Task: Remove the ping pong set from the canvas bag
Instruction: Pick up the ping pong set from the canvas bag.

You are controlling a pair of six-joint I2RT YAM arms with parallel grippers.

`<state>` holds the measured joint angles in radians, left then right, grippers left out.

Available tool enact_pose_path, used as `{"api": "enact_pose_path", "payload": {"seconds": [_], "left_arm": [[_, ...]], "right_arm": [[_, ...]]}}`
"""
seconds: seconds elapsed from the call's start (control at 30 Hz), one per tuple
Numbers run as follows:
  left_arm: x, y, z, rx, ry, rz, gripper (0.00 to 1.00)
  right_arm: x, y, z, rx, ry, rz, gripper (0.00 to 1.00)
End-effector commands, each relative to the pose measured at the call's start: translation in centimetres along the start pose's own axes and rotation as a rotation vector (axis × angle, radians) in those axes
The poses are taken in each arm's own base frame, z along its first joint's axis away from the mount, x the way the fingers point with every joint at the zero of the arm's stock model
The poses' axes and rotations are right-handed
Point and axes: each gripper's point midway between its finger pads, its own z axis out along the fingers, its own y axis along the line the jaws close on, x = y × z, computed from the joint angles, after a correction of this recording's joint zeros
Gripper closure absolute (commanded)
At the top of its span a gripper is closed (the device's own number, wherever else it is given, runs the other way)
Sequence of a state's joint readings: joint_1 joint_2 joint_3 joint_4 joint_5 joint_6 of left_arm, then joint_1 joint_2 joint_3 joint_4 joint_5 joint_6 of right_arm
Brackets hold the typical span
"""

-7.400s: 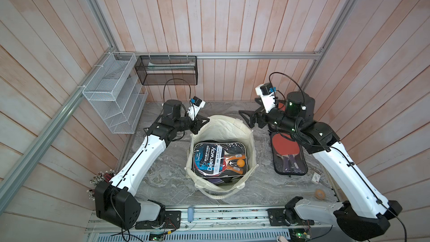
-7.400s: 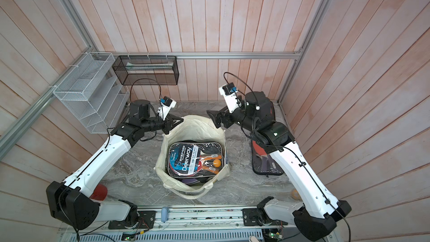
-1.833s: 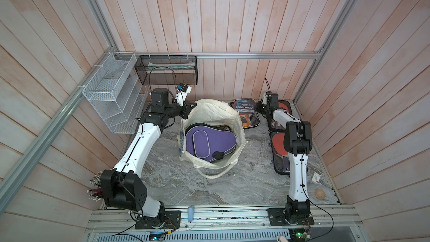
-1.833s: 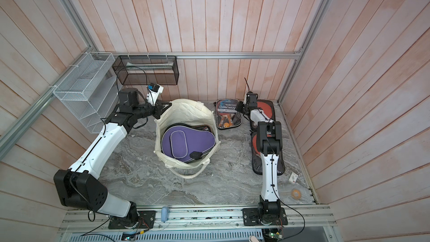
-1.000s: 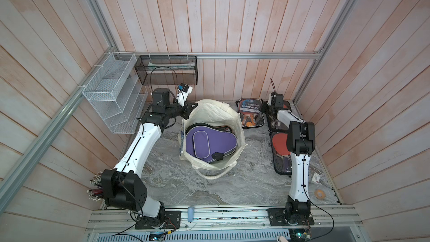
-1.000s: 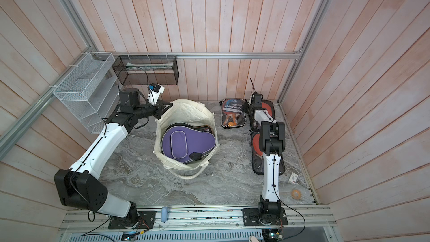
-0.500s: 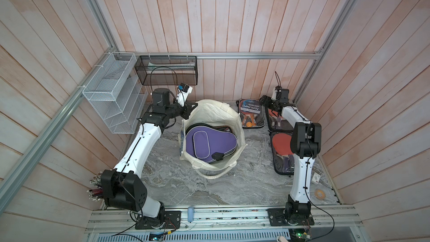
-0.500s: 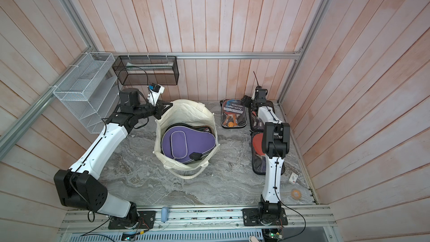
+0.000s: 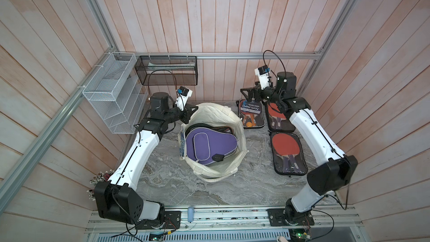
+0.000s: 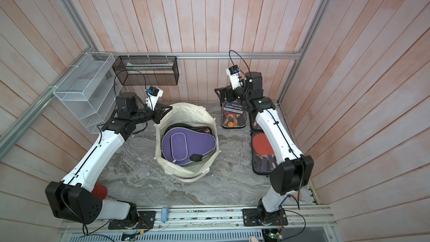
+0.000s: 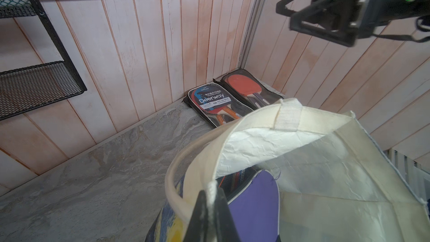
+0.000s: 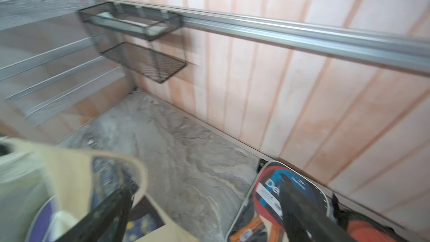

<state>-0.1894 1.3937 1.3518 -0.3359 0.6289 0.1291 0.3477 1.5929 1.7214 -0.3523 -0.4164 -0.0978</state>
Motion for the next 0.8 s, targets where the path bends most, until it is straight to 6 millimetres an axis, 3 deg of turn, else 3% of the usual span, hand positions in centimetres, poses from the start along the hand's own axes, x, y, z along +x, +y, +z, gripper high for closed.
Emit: {"api": "enact_pose_path", "payload": {"seconds": [0.0,0.17,0.33,0.47,0.77], "left_arm": [[-3.5,-1.5,-1.4,0.017,-0.112,0.073,1.00],[-3.3,-1.4,-0.9,0.025,-0.104,0.065,1.00],[-3.3,-1.5,-0.5,0.027,-0.102,0.059,1.00],[-3.5,-1.5,-0.5,0.026,-0.105,0.059,1.00],[-3.5,-1.4,-0.4,0.021,-0.102,0.065,1.00]], "right_arm": [[2.6,7.9,-1.6,-0.227,0.079,-0.097,0.00],[2.3,16.8,-3.9,-0.471,0.056,-0.112,0.00],[6.0,22.3,-1.1,-0.594,0.178,-0.123,0.01],[9.4,22.9,2.8,-0.571,0.285,-0.128,0.06],[13.9,20.0,10.2,-0.409,0.410,-0.126,0.23]]}}
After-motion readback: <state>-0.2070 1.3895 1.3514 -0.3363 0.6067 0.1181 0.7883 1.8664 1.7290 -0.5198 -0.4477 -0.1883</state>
